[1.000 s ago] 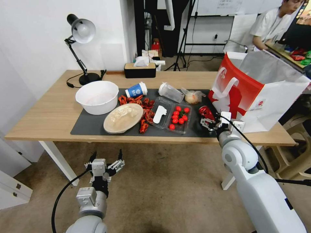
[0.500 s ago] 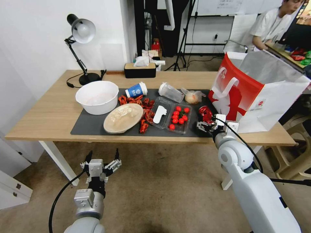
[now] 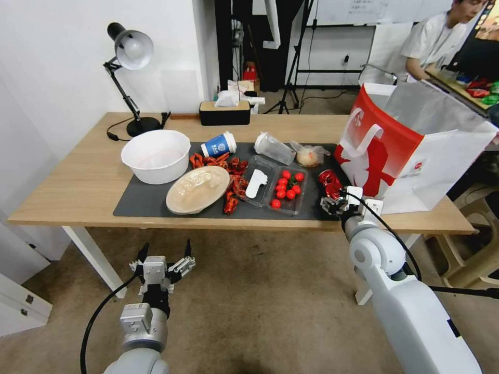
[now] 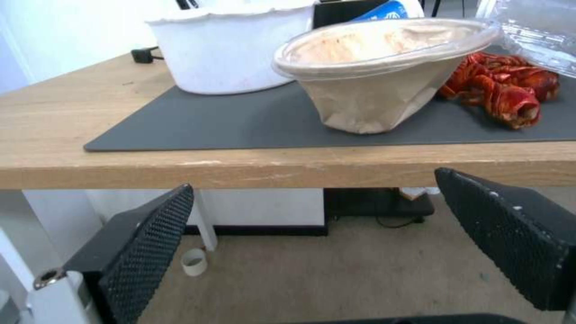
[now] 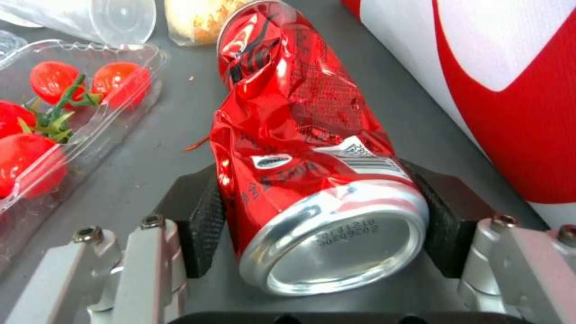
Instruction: Pick up the trash from the table and place it into the takeout bag.
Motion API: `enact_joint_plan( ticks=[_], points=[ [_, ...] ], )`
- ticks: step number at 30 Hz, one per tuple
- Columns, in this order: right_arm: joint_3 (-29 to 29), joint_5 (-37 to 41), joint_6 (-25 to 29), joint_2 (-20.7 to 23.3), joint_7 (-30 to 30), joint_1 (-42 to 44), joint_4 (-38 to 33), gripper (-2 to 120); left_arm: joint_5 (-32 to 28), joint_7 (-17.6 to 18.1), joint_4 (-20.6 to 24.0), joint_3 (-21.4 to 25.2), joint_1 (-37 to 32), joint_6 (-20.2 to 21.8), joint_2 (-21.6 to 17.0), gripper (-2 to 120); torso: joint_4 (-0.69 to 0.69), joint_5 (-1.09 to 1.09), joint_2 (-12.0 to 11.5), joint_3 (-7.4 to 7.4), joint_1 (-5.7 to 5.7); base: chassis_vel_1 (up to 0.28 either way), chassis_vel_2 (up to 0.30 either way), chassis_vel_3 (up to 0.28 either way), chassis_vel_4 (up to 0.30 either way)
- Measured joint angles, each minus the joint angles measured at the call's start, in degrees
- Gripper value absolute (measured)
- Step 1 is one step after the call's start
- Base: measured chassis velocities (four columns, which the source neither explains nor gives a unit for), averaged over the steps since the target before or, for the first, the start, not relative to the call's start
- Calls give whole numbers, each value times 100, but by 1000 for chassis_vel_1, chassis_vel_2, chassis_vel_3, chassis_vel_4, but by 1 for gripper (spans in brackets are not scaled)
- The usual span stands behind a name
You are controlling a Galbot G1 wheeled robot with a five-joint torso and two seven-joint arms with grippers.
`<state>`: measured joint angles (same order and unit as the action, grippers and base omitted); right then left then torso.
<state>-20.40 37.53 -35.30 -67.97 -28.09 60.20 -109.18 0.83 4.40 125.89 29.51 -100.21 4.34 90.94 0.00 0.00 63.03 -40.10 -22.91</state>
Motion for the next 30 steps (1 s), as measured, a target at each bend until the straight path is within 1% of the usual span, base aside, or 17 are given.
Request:
enact_joint_plan(
  ticks=[7, 10, 13, 15, 16, 20, 21, 23, 24, 26, 30],
  points=[
    [4, -39, 63, 2, 42, 56, -90, 63, 0, 1, -14, -5, 6, -12, -1, 100, 0, 1, 0, 0, 0, 0, 0, 0, 0],
    [-9, -140, 140, 26, 205, 114, -242, 60, -1, 2, -20, -7, 11, -14, 0, 100, 0, 1, 0, 0, 0, 0, 0, 0, 0],
    [-28, -283, 272, 94, 493, 189, -534, 58, -1, 4, -21, -7, 15, -16, 2, 100, 0, 0, 0, 0, 0, 0, 0, 0, 0],
    [-30, -292, 293, 102, 512, 194, -566, 58, 0, 4, -21, -7, 16, -16, 3, 100, 0, 0, 0, 0, 0, 0, 0, 0, 0],
    [-35, -323, 380, 139, 599, 219, -721, 58, -1, 4, -20, -5, 16, -16, 4, 100, 0, 0, 0, 0, 0, 0, 0, 0, 0],
    [-35, -392, 411, 239, 838, 277, -1154, 58, -1, 9, -2, 12, 6, -26, 7, 100, 0, 0, 0, 0, 0, 0, 0, 0, 0],
    [-35, -392, 411, 239, 838, 277, -1154, 58, -1, 9, -2, 12, 6, -26, 7, 100, 0, 0, 0, 0, 0, 0, 0, 0, 0],
    [-45, -448, 426, 309, 1033, 314, -1430, 58, -1, 14, 11, 24, -6, -40, 14, 100, 0, 0, 0, 0, 0, 0, 0, 0, 0],
    [-45, -448, 426, 309, 1033, 314, -1430, 58, -1, 14, 11, 24, -6, -40, 14, 100, 0, 0, 0, 0, 0, 0, 0, 0, 0],
    [-69, -448, 464, 387, 1198, 317, -1643, 58, -2, 19, 12, 36, -12, -63, 16, 100, 0, 0, 0, 0, 0, 0, 0, 0, 0],
    [-94, -388, 524, 454, 1259, 272, -1761, 58, -2, 23, 11, 44, -18, -106, 13, 100, 0, 0, 0, 0, 0, 0, 0, 0, 0]
  ],
)
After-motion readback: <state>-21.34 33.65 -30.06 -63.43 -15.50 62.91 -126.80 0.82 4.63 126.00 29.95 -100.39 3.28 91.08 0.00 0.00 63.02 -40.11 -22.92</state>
